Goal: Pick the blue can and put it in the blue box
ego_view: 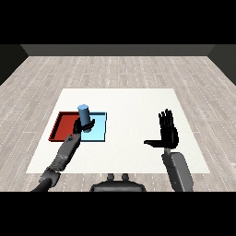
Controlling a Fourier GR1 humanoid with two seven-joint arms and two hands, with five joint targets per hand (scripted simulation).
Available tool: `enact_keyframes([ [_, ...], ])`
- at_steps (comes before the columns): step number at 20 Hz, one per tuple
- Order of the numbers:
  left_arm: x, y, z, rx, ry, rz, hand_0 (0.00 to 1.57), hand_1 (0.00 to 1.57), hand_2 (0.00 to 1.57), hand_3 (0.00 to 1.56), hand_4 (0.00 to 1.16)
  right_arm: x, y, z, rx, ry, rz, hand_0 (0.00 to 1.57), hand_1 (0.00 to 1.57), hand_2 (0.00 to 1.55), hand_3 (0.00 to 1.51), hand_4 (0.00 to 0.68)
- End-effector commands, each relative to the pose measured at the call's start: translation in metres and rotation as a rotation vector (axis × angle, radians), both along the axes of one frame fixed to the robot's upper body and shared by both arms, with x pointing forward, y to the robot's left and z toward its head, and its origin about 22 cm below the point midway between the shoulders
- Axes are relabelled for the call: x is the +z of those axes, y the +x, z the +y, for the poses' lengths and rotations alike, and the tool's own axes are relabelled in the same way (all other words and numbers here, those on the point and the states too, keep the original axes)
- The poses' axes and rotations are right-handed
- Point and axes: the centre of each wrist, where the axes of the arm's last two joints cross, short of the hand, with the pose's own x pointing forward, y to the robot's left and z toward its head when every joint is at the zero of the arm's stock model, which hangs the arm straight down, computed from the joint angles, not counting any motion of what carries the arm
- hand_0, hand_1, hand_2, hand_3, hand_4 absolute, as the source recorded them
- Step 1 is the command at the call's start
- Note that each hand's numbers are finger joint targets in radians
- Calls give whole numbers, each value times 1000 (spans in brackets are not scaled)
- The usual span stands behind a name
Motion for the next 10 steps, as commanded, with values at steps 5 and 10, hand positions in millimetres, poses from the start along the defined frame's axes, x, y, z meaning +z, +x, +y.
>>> enact_keyframes([
  [5,-15,11,32,132,122,225,1571,1571,1571,1444,1033,-14,13,-2,-28,-16,36,0,0,0,0,0],
  [10,-16,16,28,109,203,341,1571,1571,1502,1378,987,-19,13,-15,-44,38,89,0,0,0,0,0],
])
